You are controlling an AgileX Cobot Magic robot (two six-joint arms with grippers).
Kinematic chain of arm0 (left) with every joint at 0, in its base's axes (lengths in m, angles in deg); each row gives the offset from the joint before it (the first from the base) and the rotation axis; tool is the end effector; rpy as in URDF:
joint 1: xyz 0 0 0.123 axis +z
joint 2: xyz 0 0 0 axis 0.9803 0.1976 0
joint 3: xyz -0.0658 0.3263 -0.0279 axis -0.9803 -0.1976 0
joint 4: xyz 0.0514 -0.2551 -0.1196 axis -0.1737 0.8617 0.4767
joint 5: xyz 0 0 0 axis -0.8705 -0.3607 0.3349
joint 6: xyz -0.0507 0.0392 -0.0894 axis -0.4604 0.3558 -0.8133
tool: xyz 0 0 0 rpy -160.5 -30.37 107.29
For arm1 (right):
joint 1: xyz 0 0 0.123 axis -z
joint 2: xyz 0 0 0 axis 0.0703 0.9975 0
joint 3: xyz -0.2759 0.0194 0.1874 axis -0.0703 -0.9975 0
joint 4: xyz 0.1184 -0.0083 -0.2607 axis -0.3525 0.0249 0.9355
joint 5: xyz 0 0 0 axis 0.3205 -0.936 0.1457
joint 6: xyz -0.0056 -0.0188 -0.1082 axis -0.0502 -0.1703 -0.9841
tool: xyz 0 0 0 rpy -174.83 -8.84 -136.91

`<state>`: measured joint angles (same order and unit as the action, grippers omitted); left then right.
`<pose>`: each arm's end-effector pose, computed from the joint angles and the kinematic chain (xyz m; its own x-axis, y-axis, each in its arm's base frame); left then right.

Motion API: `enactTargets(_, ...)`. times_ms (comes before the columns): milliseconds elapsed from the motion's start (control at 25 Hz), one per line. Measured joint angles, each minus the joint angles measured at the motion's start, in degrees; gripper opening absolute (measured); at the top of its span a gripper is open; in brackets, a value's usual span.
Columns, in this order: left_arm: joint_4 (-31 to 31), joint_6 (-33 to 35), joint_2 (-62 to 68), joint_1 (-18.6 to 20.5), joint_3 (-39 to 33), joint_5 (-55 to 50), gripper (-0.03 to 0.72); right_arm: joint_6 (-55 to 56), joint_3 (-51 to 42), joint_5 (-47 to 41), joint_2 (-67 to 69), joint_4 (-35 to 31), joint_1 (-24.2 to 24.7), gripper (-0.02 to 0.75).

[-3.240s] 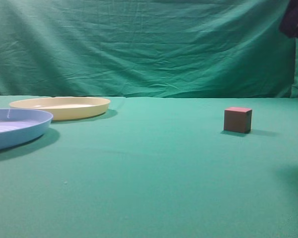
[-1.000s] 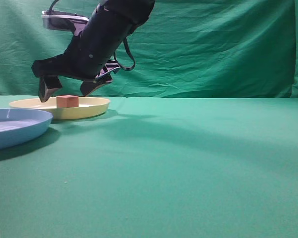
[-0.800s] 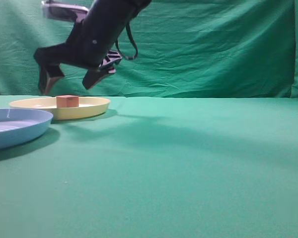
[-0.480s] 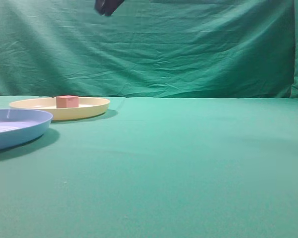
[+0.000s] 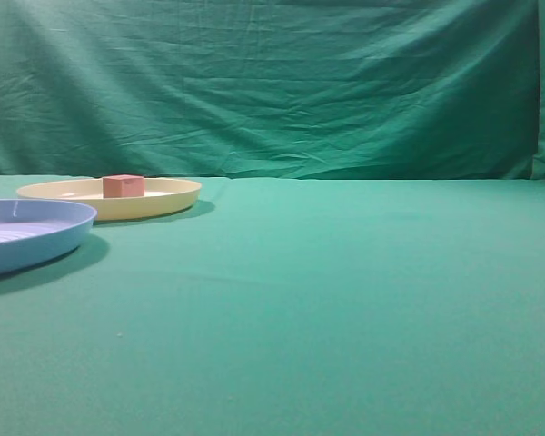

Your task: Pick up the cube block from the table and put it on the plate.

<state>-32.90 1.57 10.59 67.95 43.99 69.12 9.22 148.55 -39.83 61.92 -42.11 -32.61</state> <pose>0.0568 -0.0035 0.1706 -0.2496 0.1519 -0.9564 0.1498 0.9818 0.1168 0.3151 0.2062 0.4819 -0.5413 -0.4472 -0.7120 -0.7095 0.6974 0.1014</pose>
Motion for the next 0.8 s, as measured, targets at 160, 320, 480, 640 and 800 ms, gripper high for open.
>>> enactTargets(160, 0.0, 0.0, 0.0, 0.0, 0.0, 0.0, 0.000, -0.4, -16.6, 8.5, -13.2, -0.1, 0.0, 0.000)
enactTargets(320, 0.0, 0.0, 0.0, 0.0, 0.0, 0.0, 0.000, -1.8, -27.9, 11.2, -22.8, -0.7, 0.0, 0.000)
enactTargets(480, 0.0, 0.0, 0.0, 0.0, 0.0, 0.0, 0.000, -1.8, -33.3, 8.9, -29.6, 1.6, 0.2, 0.000)
enactTargets(640, 0.0, 0.0, 0.0, 0.0, 0.0, 0.0, 0.000, -0.8, -37.8, 9.4, -35.6, 3.1, 1.9, 0.000)
enactTargets(800, 0.0, 0.0, 0.0, 0.0, 0.0, 0.0, 0.000, -0.6, -46.0, 15.9, -43.7, 4.9, 3.0, 0.000)
